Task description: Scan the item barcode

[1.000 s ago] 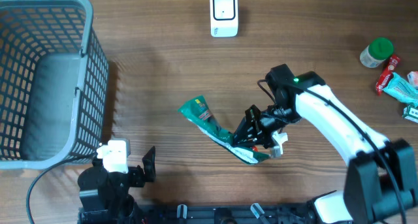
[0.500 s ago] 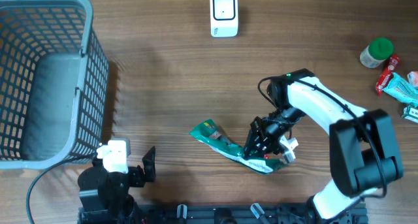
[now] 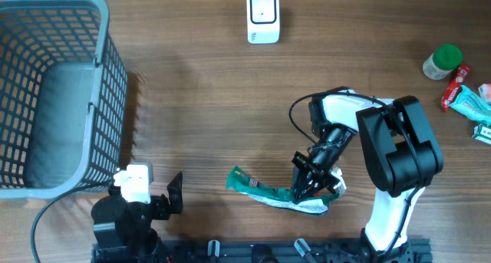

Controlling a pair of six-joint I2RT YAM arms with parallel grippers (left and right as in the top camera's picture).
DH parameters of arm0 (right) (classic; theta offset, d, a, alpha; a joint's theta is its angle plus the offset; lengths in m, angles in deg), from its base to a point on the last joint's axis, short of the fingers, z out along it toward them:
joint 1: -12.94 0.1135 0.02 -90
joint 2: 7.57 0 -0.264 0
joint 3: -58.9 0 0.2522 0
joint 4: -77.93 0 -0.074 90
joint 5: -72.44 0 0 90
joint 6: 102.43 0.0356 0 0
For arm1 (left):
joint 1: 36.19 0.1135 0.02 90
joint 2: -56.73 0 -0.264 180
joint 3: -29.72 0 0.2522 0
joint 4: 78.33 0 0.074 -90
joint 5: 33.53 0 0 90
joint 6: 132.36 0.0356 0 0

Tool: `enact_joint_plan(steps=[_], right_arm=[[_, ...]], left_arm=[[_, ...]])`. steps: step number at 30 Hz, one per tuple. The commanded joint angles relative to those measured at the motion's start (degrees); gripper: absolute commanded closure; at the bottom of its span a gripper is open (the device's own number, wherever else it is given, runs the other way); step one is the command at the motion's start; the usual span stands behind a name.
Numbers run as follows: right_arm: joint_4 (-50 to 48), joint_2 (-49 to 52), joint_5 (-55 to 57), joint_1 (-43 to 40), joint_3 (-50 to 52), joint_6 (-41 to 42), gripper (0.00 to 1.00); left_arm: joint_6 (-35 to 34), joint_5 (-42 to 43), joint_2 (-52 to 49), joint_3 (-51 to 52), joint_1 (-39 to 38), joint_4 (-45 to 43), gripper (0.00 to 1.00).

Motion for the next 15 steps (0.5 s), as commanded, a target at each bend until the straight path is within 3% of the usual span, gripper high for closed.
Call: enact_joint_plan(steps=[1, 6, 10, 12, 15], right_arm=[[-0.59, 2.23, 2.32, 0.02, -0.15, 0.22, 0.95], [0.72, 6.23, 2.60, -0.17, -0.17, -2.84, 0.95], [-8.41, 6.64, 2.25, -0.50, -0.17, -4.79, 0.95], [-16.63, 6.64, -3.30, -0.50, -0.20, -20.39, 0.96], [-22.08, 6.64, -10.54, -0.52, -2.01, -25.62, 0.96]], left_arm=[[-0.50, 0.09, 0.24, 0.26, -0.24, -0.15, 0.00], [-0.50, 0.09, 0.24, 0.26, -0.24, -0.15, 0.00], [-0.50, 0.09, 0.24, 0.26, -0.24, -0.15, 0.00], [-0.50, 0.09, 0.24, 0.26, -0.24, -0.17, 0.00], [-0.50, 0.11, 0.24, 0.26, -0.24, -0.17, 0.00]])
